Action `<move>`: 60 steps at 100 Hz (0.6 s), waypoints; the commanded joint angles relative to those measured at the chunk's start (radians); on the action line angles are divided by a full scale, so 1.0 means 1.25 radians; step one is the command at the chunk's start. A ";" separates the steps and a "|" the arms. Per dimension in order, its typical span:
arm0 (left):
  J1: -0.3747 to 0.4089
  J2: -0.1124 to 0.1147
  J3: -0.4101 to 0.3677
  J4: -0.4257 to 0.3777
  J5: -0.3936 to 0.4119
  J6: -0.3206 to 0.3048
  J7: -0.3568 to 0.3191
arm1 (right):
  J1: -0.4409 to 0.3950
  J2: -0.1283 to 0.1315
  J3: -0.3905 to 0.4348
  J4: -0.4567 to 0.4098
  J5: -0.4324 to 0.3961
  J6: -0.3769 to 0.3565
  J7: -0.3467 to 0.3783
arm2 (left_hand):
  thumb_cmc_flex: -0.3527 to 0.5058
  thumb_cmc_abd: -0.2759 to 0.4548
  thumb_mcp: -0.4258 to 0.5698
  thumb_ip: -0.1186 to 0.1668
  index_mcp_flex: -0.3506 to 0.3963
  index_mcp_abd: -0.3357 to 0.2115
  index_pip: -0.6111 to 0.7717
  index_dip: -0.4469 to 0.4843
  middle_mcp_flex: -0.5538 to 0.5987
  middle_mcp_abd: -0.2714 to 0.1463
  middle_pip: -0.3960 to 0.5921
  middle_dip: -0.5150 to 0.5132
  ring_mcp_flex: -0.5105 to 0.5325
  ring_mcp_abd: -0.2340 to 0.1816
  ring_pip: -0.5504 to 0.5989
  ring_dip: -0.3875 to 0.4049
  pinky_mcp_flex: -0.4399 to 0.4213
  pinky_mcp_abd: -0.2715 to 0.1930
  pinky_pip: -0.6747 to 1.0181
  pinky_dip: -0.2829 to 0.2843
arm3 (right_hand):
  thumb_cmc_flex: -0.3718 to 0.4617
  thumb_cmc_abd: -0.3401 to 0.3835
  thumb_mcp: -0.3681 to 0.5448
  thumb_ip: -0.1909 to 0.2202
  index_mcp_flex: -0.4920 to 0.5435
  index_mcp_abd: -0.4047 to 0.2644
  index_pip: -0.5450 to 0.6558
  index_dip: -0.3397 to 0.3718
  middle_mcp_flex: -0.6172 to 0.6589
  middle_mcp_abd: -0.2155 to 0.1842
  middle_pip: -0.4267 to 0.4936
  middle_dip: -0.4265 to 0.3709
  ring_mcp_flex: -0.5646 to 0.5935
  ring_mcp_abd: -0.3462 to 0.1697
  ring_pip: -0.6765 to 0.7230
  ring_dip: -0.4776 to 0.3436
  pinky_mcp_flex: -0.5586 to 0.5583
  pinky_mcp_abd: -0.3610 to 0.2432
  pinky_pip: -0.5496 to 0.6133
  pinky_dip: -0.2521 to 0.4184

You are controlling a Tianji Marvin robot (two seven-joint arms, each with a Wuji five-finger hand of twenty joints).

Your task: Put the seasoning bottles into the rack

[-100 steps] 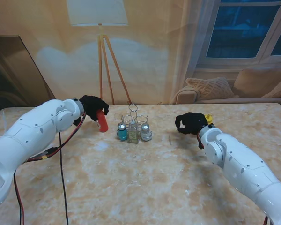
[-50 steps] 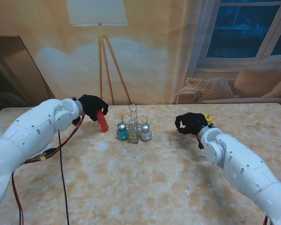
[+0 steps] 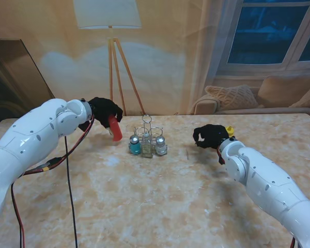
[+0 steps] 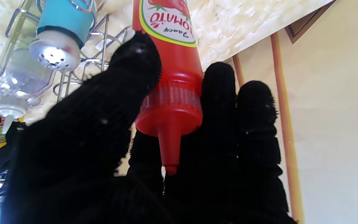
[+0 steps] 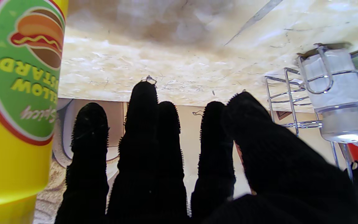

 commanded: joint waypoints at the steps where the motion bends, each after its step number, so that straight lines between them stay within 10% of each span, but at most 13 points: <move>1: -0.017 0.001 -0.007 -0.020 0.003 -0.013 -0.018 | -0.001 -0.006 -0.004 0.002 0.000 -0.004 0.014 | 0.118 0.087 0.065 0.035 0.104 -0.034 0.209 0.060 0.104 -0.044 0.082 0.048 0.013 -0.027 0.021 0.011 -0.008 -0.028 -0.002 -0.003 | 0.013 -0.016 0.010 0.015 0.016 -0.009 0.013 0.006 0.015 -0.015 0.002 0.002 0.009 -0.009 -0.001 -0.003 0.002 -0.001 -0.001 0.000; 60: -0.037 0.008 -0.026 -0.062 0.000 -0.075 -0.061 | 0.029 -0.011 -0.031 0.038 0.017 -0.005 0.015 | 0.118 0.089 0.066 0.037 0.106 -0.039 0.209 0.062 0.105 -0.048 0.080 0.049 0.010 -0.030 0.019 0.014 -0.012 -0.028 -0.008 0.001 | 0.012 -0.016 0.011 0.014 0.015 -0.008 0.013 0.006 0.014 -0.017 0.002 0.002 0.009 -0.009 -0.001 -0.003 0.002 -0.002 -0.001 0.000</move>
